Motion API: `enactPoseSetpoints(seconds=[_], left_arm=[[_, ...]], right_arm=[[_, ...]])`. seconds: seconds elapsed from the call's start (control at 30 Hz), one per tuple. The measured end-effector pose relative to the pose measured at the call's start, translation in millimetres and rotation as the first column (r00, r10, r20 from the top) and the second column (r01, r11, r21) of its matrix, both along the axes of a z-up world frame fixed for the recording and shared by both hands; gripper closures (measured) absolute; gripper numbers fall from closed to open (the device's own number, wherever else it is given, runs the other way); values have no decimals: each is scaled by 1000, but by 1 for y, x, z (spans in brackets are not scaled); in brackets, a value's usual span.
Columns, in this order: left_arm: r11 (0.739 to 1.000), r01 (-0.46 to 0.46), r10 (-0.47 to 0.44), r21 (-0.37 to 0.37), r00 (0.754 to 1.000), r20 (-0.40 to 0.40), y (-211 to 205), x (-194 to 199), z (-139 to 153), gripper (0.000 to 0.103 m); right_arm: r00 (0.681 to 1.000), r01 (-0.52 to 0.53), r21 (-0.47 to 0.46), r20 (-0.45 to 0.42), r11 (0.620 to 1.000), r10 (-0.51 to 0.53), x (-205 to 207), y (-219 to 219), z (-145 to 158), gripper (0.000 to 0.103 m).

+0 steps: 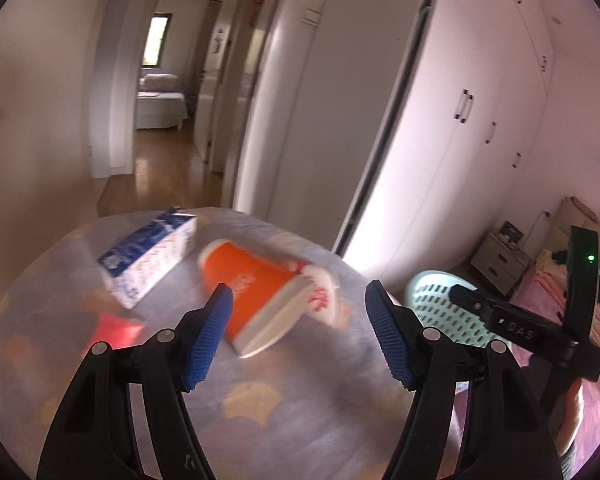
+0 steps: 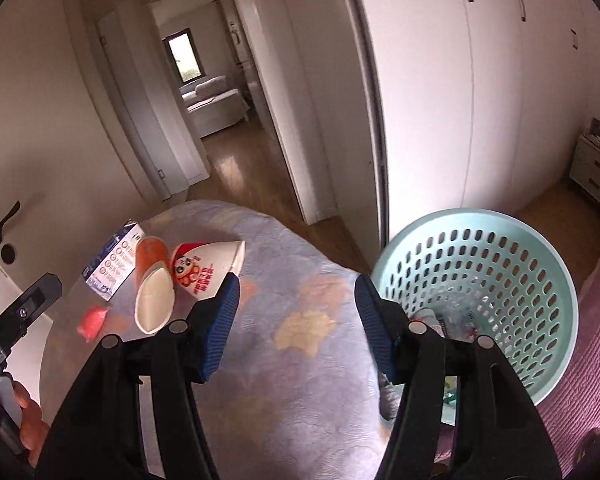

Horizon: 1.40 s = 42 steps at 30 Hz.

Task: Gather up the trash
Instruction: 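Grasp the pink packet with the left tool while the right tool grasps the orange paper cup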

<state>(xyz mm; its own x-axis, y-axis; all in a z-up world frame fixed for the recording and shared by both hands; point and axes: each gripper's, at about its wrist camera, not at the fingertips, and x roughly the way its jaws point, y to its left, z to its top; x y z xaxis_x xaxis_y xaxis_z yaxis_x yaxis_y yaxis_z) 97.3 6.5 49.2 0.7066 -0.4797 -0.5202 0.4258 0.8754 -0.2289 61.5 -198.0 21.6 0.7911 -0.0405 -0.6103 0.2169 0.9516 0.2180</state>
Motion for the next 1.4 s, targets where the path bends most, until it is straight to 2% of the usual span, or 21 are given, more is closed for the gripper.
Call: enactPoseSetpoints(seconds=[0.13,0.27,0.5,0.67,0.77,0.8,0.9,0.93,1.17,1.27,1.4], left_arm=[[987,-144,146,67,989,-26,47,22,-14,36],[966,-207,222,154,971,-85,79,49,-38,32],[952,-231,259,199,957,-130,92,81,-67,32],[942,-246,281,229,950,-138,96,88,-77,34],[946,-236,275,224,947,-164,100,88,-82,39],[949,-227,267,220,948,-175,101,88,-82,47],[956,-213,251,204,951,-183,105,87,-80,60],[957,-209,246,203,952,-183,106,86,-79,65],[954,-229,257,192,957,-135,105,69,-77,66],[954,-237,261,182,958,-118,106,65,-76,66],[957,-236,258,167,959,-119,106,62,-75,66]], right_arm=[[998,-63,-28,-18,998,63,23,19,-4,47],[990,-128,-10,-53,992,127,50,33,-12,46],[970,-239,-15,-58,971,238,86,75,-18,47],[959,-265,17,-97,964,265,112,89,-32,47],[952,-282,28,-113,959,283,120,96,-40,47],[951,-286,23,-117,958,287,122,99,-42,47],[943,-308,12,-128,951,307,122,108,-44,62],[945,-307,-4,-123,952,304,122,111,-43,62],[945,-319,-107,-108,942,308,107,132,-25,74],[943,-329,-164,-113,930,314,100,148,-18,75],[941,-331,-154,-126,931,313,102,157,-24,72]])
